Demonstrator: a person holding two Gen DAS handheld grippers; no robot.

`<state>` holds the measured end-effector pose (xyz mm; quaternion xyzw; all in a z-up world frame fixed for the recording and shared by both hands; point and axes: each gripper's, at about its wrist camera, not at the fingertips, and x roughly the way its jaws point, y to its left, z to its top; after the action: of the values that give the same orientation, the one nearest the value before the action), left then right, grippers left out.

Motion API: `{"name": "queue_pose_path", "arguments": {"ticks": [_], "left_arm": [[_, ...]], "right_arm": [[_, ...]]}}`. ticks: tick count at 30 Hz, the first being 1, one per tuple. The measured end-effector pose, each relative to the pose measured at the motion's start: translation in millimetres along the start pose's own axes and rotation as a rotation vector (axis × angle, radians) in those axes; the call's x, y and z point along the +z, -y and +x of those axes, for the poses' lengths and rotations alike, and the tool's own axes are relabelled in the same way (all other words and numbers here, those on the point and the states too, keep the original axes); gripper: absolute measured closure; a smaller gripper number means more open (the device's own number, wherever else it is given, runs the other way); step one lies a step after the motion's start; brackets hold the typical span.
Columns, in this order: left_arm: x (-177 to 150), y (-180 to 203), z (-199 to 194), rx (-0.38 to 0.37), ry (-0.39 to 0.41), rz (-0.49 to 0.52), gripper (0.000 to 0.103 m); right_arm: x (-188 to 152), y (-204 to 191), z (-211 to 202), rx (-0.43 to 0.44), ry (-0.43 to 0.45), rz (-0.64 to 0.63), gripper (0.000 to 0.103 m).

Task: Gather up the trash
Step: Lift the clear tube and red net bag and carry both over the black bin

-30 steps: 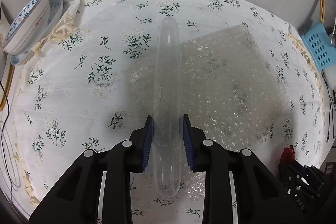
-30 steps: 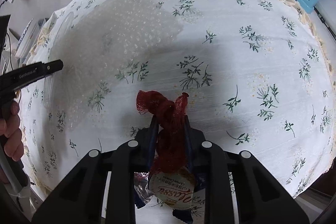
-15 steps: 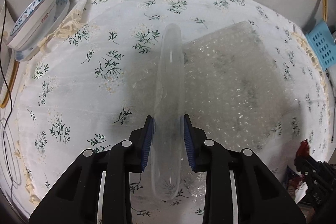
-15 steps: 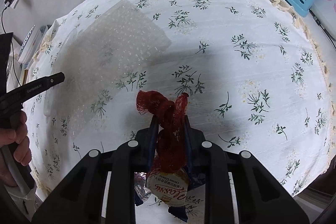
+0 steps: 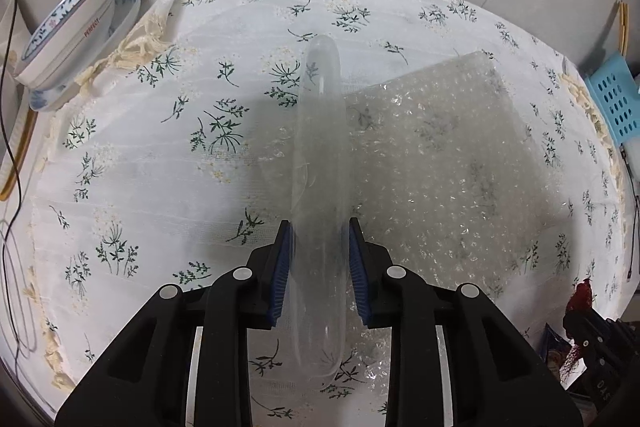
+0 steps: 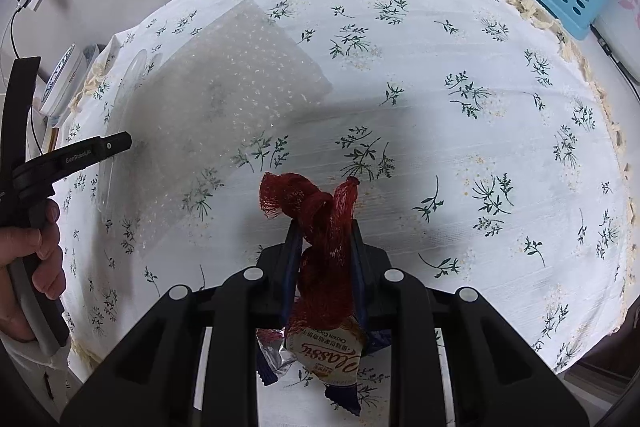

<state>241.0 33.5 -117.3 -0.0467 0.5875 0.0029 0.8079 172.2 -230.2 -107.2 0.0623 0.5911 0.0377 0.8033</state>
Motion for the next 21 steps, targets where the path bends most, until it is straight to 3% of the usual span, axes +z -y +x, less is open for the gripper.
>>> {"name": "queue_pose_path", "arguments": {"ticks": [21], "left_arm": [[-41, 15, -71, -0.065, 0.075, 0.012, 0.076]], "right_arm": [[-8, 2, -32, 0.025, 0.064, -0.013, 0.082]]}}
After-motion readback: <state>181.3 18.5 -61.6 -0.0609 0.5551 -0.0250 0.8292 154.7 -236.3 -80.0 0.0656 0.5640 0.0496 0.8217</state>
